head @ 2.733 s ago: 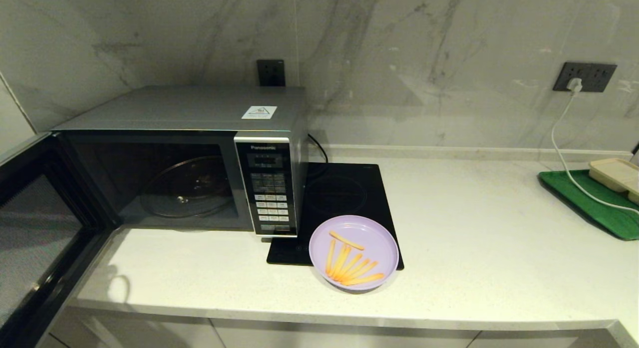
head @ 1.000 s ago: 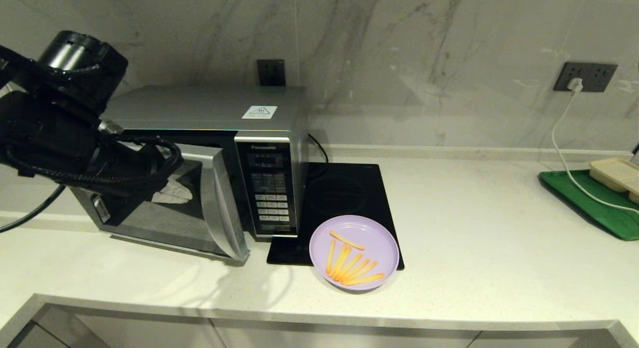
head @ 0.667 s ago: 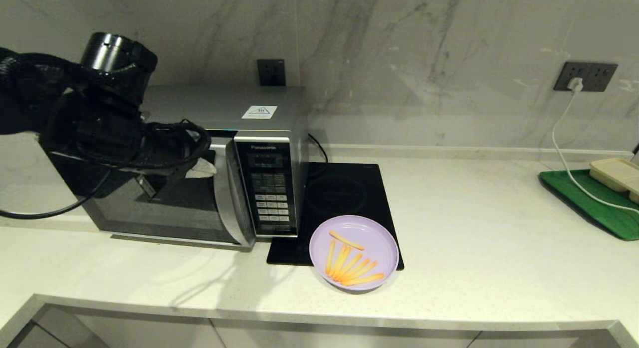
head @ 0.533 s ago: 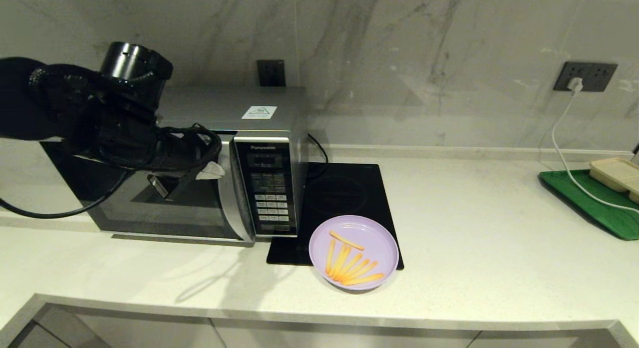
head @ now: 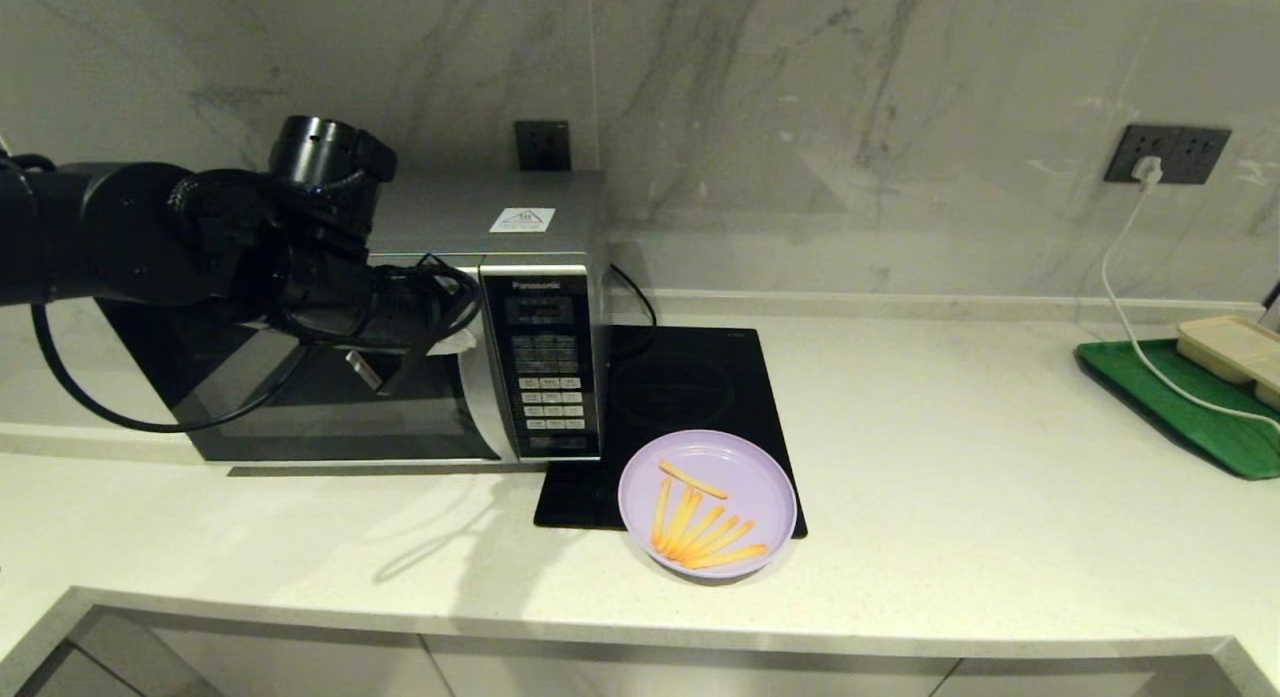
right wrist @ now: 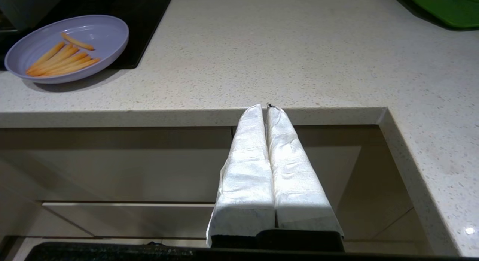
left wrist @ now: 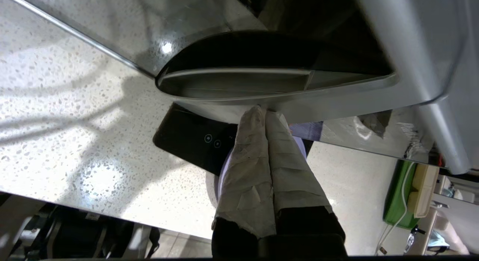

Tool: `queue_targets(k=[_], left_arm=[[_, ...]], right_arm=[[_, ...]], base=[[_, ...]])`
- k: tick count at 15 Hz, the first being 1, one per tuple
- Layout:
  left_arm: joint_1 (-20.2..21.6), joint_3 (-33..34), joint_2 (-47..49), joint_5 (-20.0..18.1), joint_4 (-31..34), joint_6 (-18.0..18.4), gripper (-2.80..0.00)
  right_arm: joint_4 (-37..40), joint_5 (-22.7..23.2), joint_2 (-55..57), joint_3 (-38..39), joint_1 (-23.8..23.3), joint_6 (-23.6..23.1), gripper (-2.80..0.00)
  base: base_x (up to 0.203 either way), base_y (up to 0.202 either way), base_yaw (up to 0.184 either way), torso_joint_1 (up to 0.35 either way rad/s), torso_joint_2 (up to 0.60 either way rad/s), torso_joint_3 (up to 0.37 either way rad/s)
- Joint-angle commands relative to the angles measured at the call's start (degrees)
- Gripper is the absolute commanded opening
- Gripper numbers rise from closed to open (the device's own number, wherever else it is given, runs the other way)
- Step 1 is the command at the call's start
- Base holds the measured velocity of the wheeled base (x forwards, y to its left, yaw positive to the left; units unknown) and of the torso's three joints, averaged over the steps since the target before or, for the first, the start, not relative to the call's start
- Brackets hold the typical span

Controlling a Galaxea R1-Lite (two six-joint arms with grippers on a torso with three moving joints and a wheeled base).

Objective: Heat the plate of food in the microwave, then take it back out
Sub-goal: Close the microwave oven

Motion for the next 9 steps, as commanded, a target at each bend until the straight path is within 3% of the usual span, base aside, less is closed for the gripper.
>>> queue_targets(k=[1, 4, 7, 9], left_arm=[[-1.2, 0.8, -4.3, -0.2, 2.4, -0.3, -2.8], [-2.5, 4.5, -12.0, -0.1, 9.5, -0.4, -2.8], [-2.4, 11.0, -22.0, 0.2, 10.9, -0.3, -2.8], [-2.4, 14.1, -28.3, 0.4, 13.9, 2.4, -2.8]], right_arm=[[0.1, 0.0, 0.0, 0.0, 0.0, 0.0, -2.8], [0.1, 0.0, 0.0, 0.0, 0.0, 0.0, -2.8], [0.1, 0.0, 0.0, 0.0, 0.0, 0.0, -2.8], [0.1, 0.0, 0.0, 0.0, 0.0, 0.0, -2.8]], base=[[0.0, 0.0, 0.0, 0.0, 0.0, 0.0], [0.0, 0.0, 0.0, 0.0, 0.0, 0.0], [0.0, 0.0, 0.0, 0.0, 0.0, 0.0], [0.0, 0.0, 0.0, 0.0, 0.0, 0.0]])
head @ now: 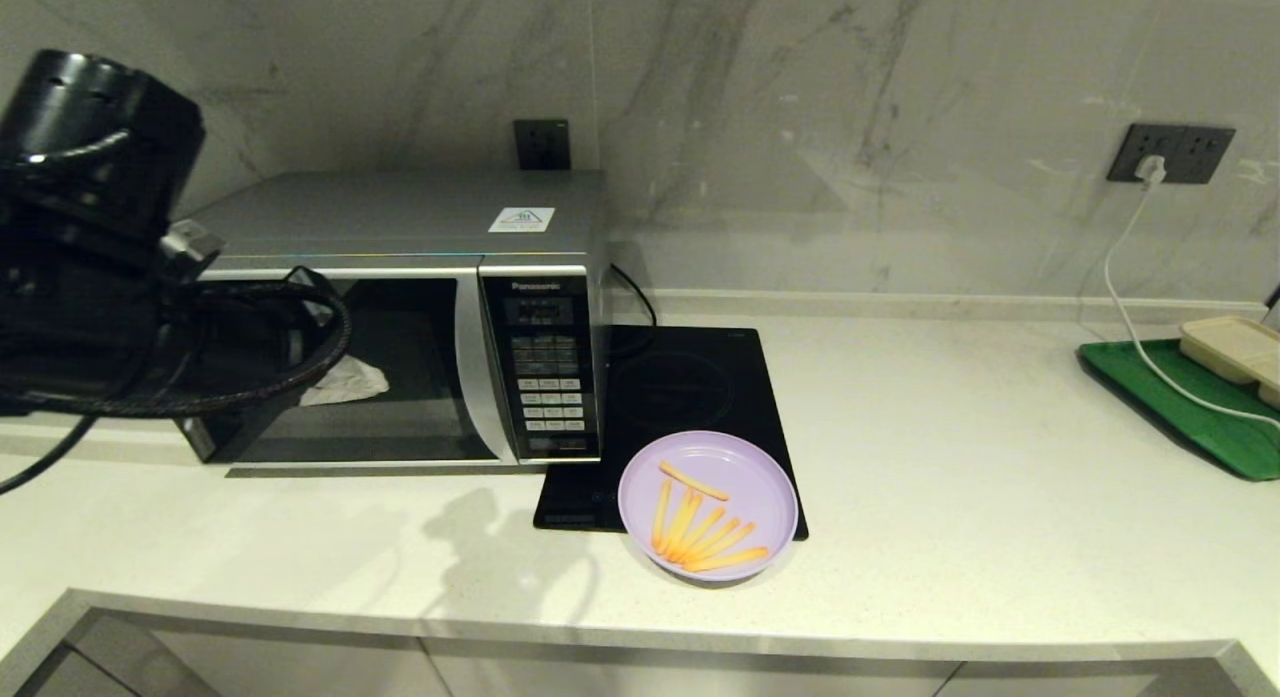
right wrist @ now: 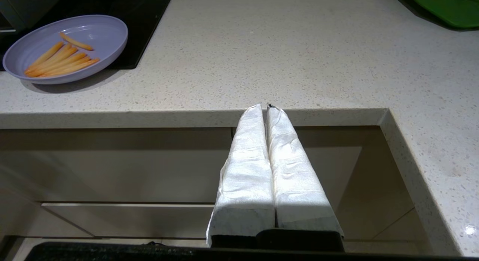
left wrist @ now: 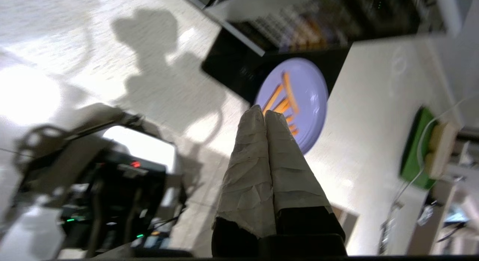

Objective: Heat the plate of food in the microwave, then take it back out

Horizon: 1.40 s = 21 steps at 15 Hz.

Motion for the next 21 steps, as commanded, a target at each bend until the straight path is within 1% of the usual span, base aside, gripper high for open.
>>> queue_targets(k=[1, 2, 3, 4, 5, 6, 8, 9, 10, 12, 14, 15, 16, 17, 19, 20, 21], left_arm=[[0.1, 5.4, -10.9, 0.5, 3.8, 7.5, -2.8], [0.1, 8.3, -13.6, 2.3, 4.7, 14.3, -2.8], [0.0, 10.2, -15.3, 5.7, 5.1, 20.3, -2.8], [0.0, 11.1, -17.0, 11.5, 5.0, 26.8, -2.8], [0.5, 11.0, -18.1, 15.3, 3.3, 31.3, -2.8], [3.0, 10.2, -18.1, 16.1, 0.8, 32.2, -2.8], [10.4, 9.6, -18.0, 17.3, -2.2, 32.4, -2.8], [12.1, 10.5, -20.1, 18.3, -2.1, 32.0, -2.8], [13.8, 12.9, -23.3, 19.3, -1.2, 31.6, -2.8], [16.0, 19.3, -32.3, 20.4, -0.1, 31.2, -2.8], [16.8, 26.8, -42.9, 20.6, 0.7, 31.8, -2.8], [17.0, 30.4, -48.6, 19.8, 1.2, 33.5, -2.8], [17.2, 33.2, -53.7, 18.1, 1.7, 36.1, -2.8], [17.4, 35.8, -58.9, 15.1, 2.2, 40.1, -2.8], [18.6, 40.1, -67.5, 7.1, 3.6, 50.3, -2.8], [19.6, 42.2, -71.4, 2.4, 5.0, 55.3, -2.8], [20.0, 44.5, -74.8, -1.1, 7.0, 59.4, -2.8]], right_arm=[[0.1, 0.0, 0.0, 0.0, 0.0, 0.0, -2.8], [0.1, 0.0, 0.0, 0.0, 0.0, 0.0, -2.8], [0.1, 0.0, 0.0, 0.0, 0.0, 0.0, -2.8], [0.1, 0.0, 0.0, 0.0, 0.0, 0.0, -2.8], [0.1, 0.0, 0.0, 0.0, 0.0, 0.0, -2.8], [0.1, 0.0, 0.0, 0.0, 0.0, 0.0, -2.8], [0.1, 0.0, 0.0, 0.0, 0.0, 0.0, -2.8], [0.1, 0.0, 0.0, 0.0, 0.0, 0.0, -2.8], [0.1, 0.0, 0.0, 0.0, 0.0, 0.0, -2.8], [0.1, 0.0, 0.0, 0.0, 0.0, 0.0, -2.8], [0.1, 0.0, 0.0, 0.0, 0.0, 0.0, -2.8], [0.1, 0.0, 0.0, 0.0, 0.0, 0.0, -2.8], [0.1, 0.0, 0.0, 0.0, 0.0, 0.0, -2.8], [0.1, 0.0, 0.0, 0.0, 0.0, 0.0, -2.8], [0.1, 0.0, 0.0, 0.0, 0.0, 0.0, -2.8], [0.1, 0.0, 0.0, 0.0, 0.0, 0.0, -2.8], [0.1, 0.0, 0.0, 0.0, 0.0, 0.0, -2.8]], base=[[0.0, 0.0, 0.0, 0.0, 0.0, 0.0], [0.0, 0.0, 0.0, 0.0, 0.0, 0.0], [0.0, 0.0, 0.0, 0.0, 0.0, 0.0], [0.0, 0.0, 0.0, 0.0, 0.0, 0.0], [0.0, 0.0, 0.0, 0.0, 0.0, 0.0], [0.0, 0.0, 0.0, 0.0, 0.0, 0.0], [0.0, 0.0, 0.0, 0.0, 0.0, 0.0], [0.0, 0.0, 0.0, 0.0, 0.0, 0.0], [0.0, 0.0, 0.0, 0.0, 0.0, 0.0], [0.0, 0.0, 0.0, 0.0, 0.0, 0.0], [0.0, 0.0, 0.0, 0.0, 0.0, 0.0], [0.0, 0.0, 0.0, 0.0, 0.0, 0.0], [0.0, 0.0, 0.0, 0.0, 0.0, 0.0], [0.0, 0.0, 0.0, 0.0, 0.0, 0.0], [0.0, 0.0, 0.0, 0.0, 0.0, 0.0], [0.0, 0.0, 0.0, 0.002, 0.0, 0.033], [0.0, 0.0, 0.0, 0.0, 0.0, 0.0]])
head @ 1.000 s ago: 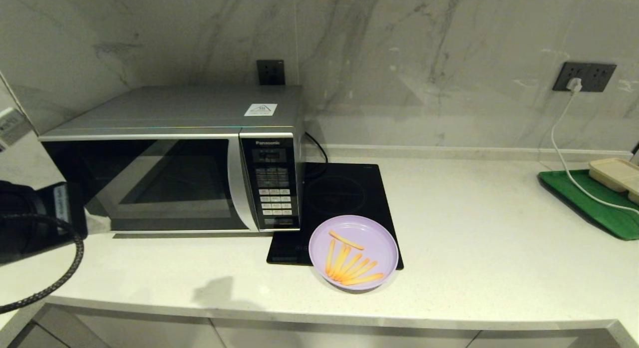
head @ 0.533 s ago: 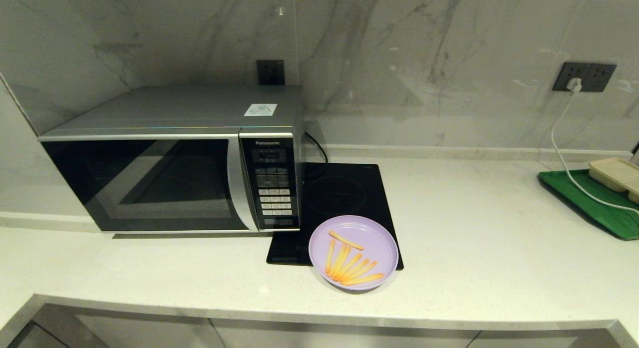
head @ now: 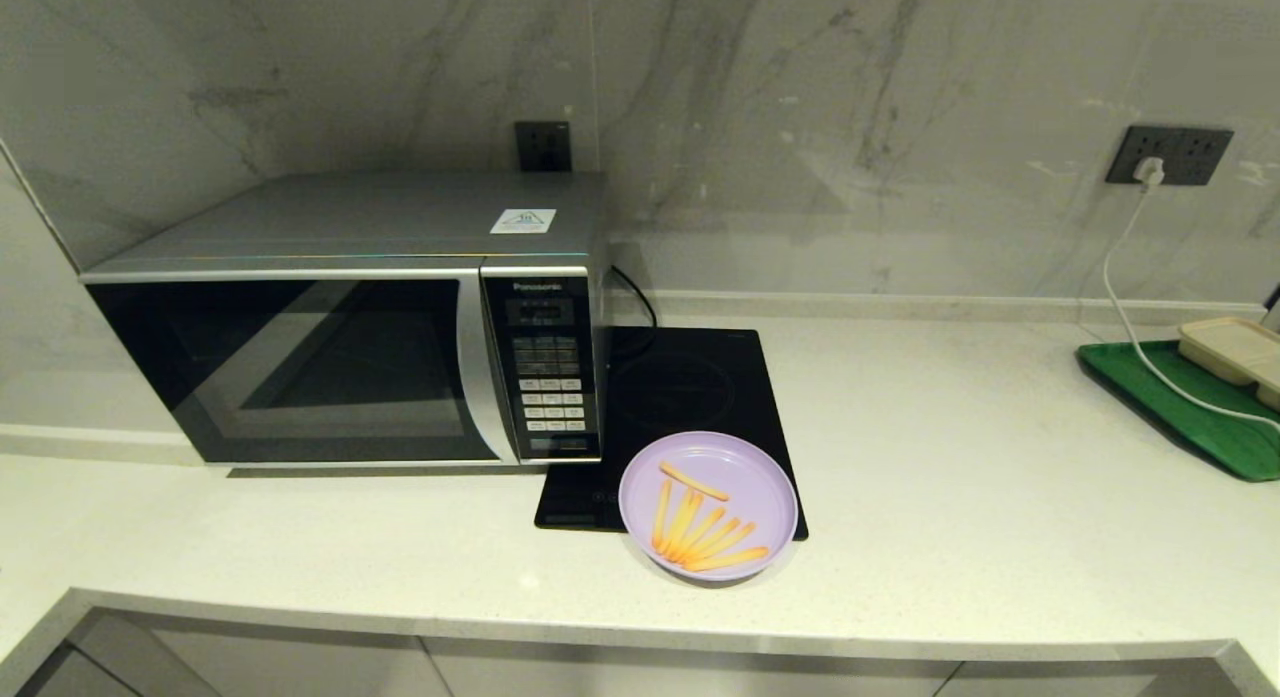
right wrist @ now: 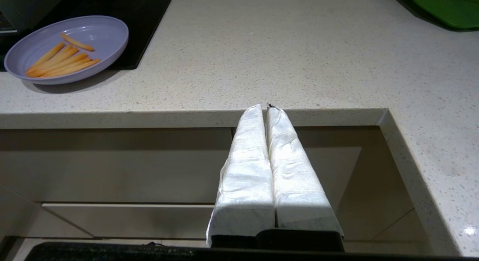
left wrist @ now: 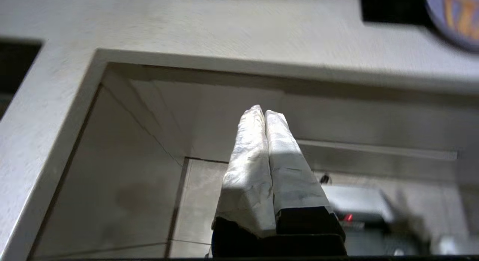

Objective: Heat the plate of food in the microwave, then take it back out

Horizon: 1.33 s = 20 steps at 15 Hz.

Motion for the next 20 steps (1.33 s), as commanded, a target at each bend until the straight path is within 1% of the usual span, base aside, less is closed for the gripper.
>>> queue_targets(k=[1, 3, 4, 5, 6, 7, 8, 10, 11, 12, 15, 16, 17, 18, 19, 20], left_arm=[[0.9, 6.1, -13.4, -6.6, 3.0, 8.2, -2.8], [1.0, 14.8, -18.9, -9.6, 3.9, 11.0, -2.8], [1.0, 18.3, -19.0, -10.4, 3.4, 11.2, -2.8], [1.1, 20.1, -19.0, -11.3, 1.2, 9.6, -2.8], [1.1, 21.0, -18.9, -11.4, 0.3, 7.3, -2.8], [1.1, 21.0, -18.9, -11.1, -0.8, 7.3, -2.8], [1.1, 21.4, -18.9, -10.6, -3.9, 7.5, -2.8], [1.1, 25.6, -18.9, -7.9, -15.3, 8.1, -2.8], [1.1, 28.4, -18.9, -7.2, -21.3, 8.8, -2.8], [1.1, 30.1, -18.9, -6.7, -25.0, 8.9, -2.8], [1.1, 31.5, -18.9, -6.9, -25.9, 8.9, -2.8], [1.1, 31.7, -18.9, -8.2, -26.8, 9.1, -2.8], [1.1, 32.2, -18.9, -10.3, -28.0, 8.9, -2.8], [1.0, 32.2, -18.9, -9.7, -28.0, 6.4, -2.8], [1.0, 32.0, -18.9, -8.7, -27.3, 5.0, -2.8], [1.0, 31.9, -18.9, -8.6, -27.3, 5.0, -2.8]], right_arm=[[0.0, 0.0, 0.0, 0.0, 0.0, 0.0, -2.8], [0.0, 0.0, 0.0, 0.0, 0.0, 0.0, -2.8], [0.0, 0.0, 0.0, 0.0, 0.0, 0.0, -2.8], [0.0, 0.0, 0.0, 0.0, 0.0, 0.0, -2.8], [0.0, 0.0, 0.0, 0.0, 0.0, 0.0, -2.8], [0.0, 0.0, 0.0, 0.0, 0.0, 0.0, -2.8], [0.0, 0.0, 0.0, 0.0, 0.0, 0.0, -2.8], [0.0, 0.0, 0.0, 0.0, 0.0, 0.0, -2.8], [0.0, 0.0, 0.0, 0.0, 0.0, 0.0, -2.8], [0.0, 0.0, 0.0, 0.0, 0.0, 0.0, -2.8], [0.0, 0.0, 0.0, 0.0, 0.0, 0.0, -2.8], [0.0, 0.0, 0.0, 0.0, 0.0, 0.0, -2.8], [0.0, 0.0, -0.1, 0.0, 0.0, 0.0, -2.8], [0.0, 0.0, 0.0, 0.0, 0.0, 0.0, -2.8], [0.0, 0.0, -0.1, 0.0, 0.0, 0.0, -2.8], [0.0, 0.0, 0.0, 0.0, 0.0, 0.0, -2.8]], base=[[0.0, 0.0, 0.0, 0.0, 0.0, 0.0], [0.0, 0.0, 0.0, 0.0, 0.0, 0.0], [0.0, 0.0, 0.0, 0.0, 0.0, 0.0], [0.0, 0.0, 0.0, 0.0, 0.0, 0.0], [0.0, 0.0, 0.0, 0.0, 0.0, 0.0], [0.0, 0.0, 0.0, 0.0, 0.0, 0.0], [0.0, 0.0, 0.0, 0.0, 0.0, 0.0], [0.0, 0.0, 0.0, 0.0, 0.0, 0.0], [0.0, 0.0, 0.0, 0.0, 0.0, 0.0], [0.0, 0.0, 0.0, 0.0, 0.0, 0.0], [0.0, 0.0, 0.0, 0.0, 0.0, 0.0], [0.0, 0.0, 0.0, 0.0, 0.0, 0.0], [0.0, 0.0, 0.0, 0.0, 0.0, 0.0], [0.0, 0.0, 0.0, 0.0, 0.0, 0.0], [0.0, 0.0, 0.0, 0.0, 0.0, 0.0], [0.0, 0.0, 0.0, 0.0, 0.0, 0.0]])
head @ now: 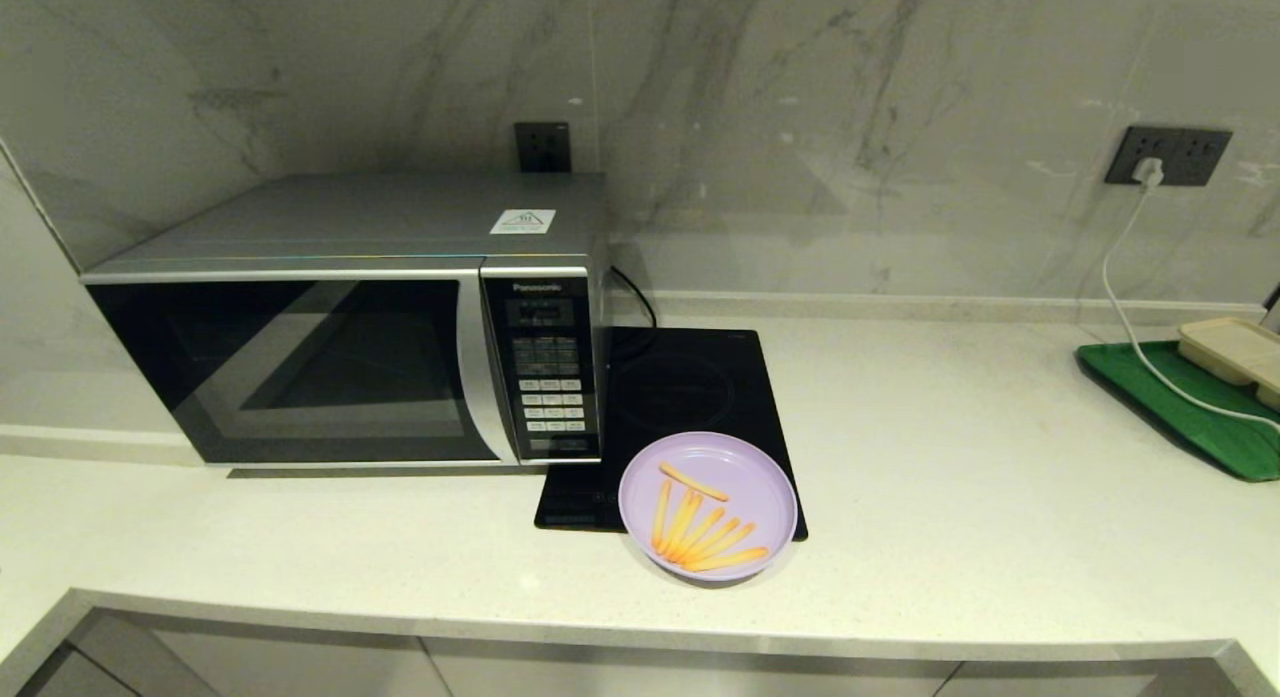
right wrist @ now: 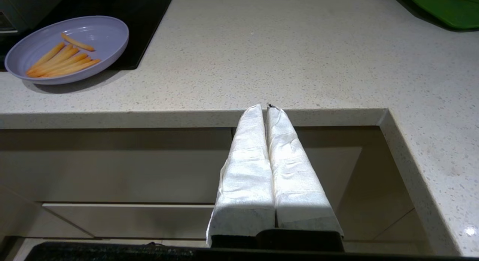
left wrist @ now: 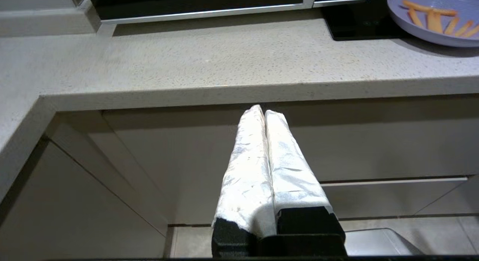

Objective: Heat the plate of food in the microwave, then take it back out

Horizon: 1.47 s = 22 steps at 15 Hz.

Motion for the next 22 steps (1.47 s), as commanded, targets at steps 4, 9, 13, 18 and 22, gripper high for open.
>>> queue_targets(k=[4, 9, 13, 18, 22], left_arm=[[0.0, 0.0, 0.1, 0.3, -0.1, -0.4, -2.8], [0.1, 0.0, 0.1, 0.2, 0.1, -0.3, -2.8], [0.0, 0.0, 0.1, 0.2, 0.1, -0.4, -2.8], [0.0, 0.0, 0.1, 0.2, 0.1, -0.4, -2.8], [0.1, 0.0, 0.1, 0.2, 0.1, -0.4, -2.8]], right_arm=[[0.0, 0.0, 0.0, 0.0, 0.0, 0.0, -2.8], [0.0, 0.0, 0.0, 0.0, 0.0, 0.0, -2.8], [0.0, 0.2, 0.0, 0.0, 0.0, -0.4, -2.8], [0.0, 0.2, 0.0, 0.0, 0.0, -0.4, -2.8], [0.0, 0.2, 0.0, 0.0, 0.0, -0.4, -2.8]], base=[[0.0, 0.0, 0.0, 0.0, 0.0, 0.0], [0.0, 0.0, 0.0, 0.0, 0.0, 0.0], [0.0, 0.0, 0.0, 0.0, 0.0, 0.0], [0.0, 0.0, 0.0, 0.0, 0.0, 0.0], [0.0, 0.0, 0.0, 0.0, 0.0, 0.0]])
